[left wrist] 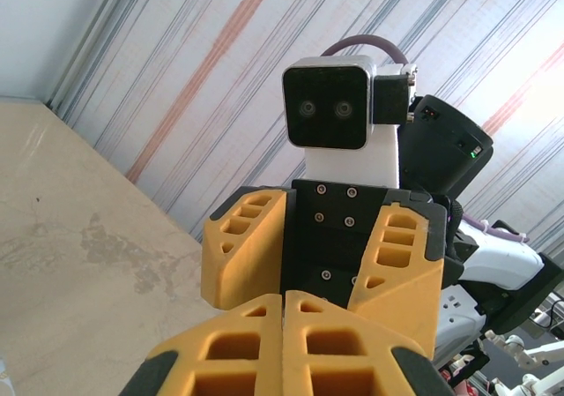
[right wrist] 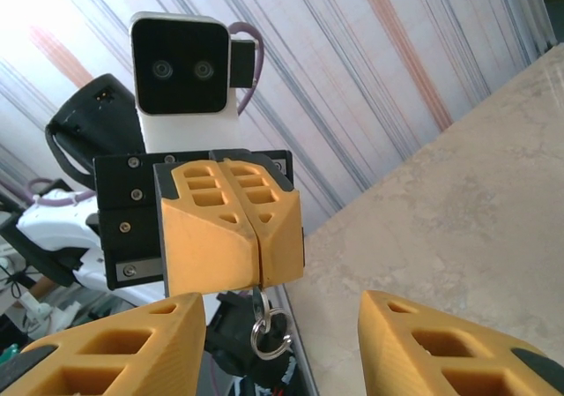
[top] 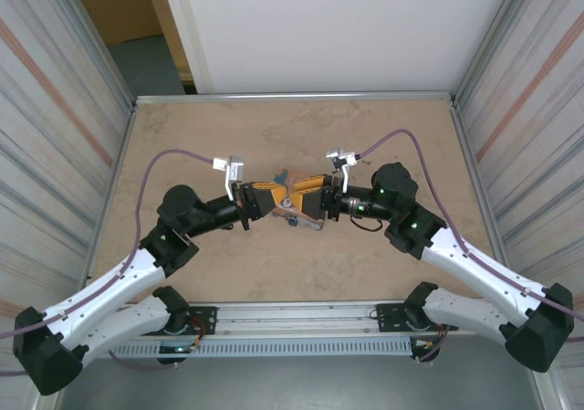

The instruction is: Unlock a padlock with a key

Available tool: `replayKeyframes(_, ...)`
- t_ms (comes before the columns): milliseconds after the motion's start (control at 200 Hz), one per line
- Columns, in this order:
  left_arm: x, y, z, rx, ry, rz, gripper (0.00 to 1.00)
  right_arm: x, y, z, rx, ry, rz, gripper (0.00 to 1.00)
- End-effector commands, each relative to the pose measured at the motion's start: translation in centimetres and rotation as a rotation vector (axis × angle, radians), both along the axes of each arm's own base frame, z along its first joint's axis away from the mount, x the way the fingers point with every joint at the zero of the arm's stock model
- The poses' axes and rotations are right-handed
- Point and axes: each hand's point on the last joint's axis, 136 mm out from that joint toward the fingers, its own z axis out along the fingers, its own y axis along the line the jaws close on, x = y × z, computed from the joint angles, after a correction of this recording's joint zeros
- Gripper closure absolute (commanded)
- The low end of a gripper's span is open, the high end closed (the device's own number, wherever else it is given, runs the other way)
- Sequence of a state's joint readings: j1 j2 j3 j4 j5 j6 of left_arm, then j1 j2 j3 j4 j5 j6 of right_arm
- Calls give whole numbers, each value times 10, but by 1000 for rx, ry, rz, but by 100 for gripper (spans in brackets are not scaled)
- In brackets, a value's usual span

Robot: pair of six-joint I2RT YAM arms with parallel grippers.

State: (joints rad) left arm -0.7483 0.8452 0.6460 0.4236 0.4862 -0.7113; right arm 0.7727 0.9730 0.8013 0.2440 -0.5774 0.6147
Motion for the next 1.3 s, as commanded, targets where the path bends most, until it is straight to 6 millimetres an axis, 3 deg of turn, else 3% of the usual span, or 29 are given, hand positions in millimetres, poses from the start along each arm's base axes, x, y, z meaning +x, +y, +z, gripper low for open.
replayKeyframes(0, -5, 1, 11, -38, -31, -8, 100, -6, 4, 16, 30, -32, 33, 55)
replayKeyframes(215, -5, 1, 11, -40, -31, -10, 100, -4, 15, 6, 8, -13, 48, 63)
replayKeyframes(586, -5, 1, 9, -36, -29, -11, 100, -2, 17, 5, 3, -11, 43, 86)
replayKeyframes(656, -5, 1, 9, -34, -30, -9, 100, -2, 16, 3, -3, -9, 34, 86)
replayKeyframes(762, -5, 2, 8, -32, -30, -6, 100, -1, 13, 1, -8, -5, 24, 73)
replayKeyframes(847, -5, 2, 7, -29, -30, -4, 100, -3, 11, 1, -6, -4, 27, 71)
replayKeyframes(1293, -5, 2, 4, -22, -23, -1, 100, -2, 11, 0, -9, 0, 25, 94)
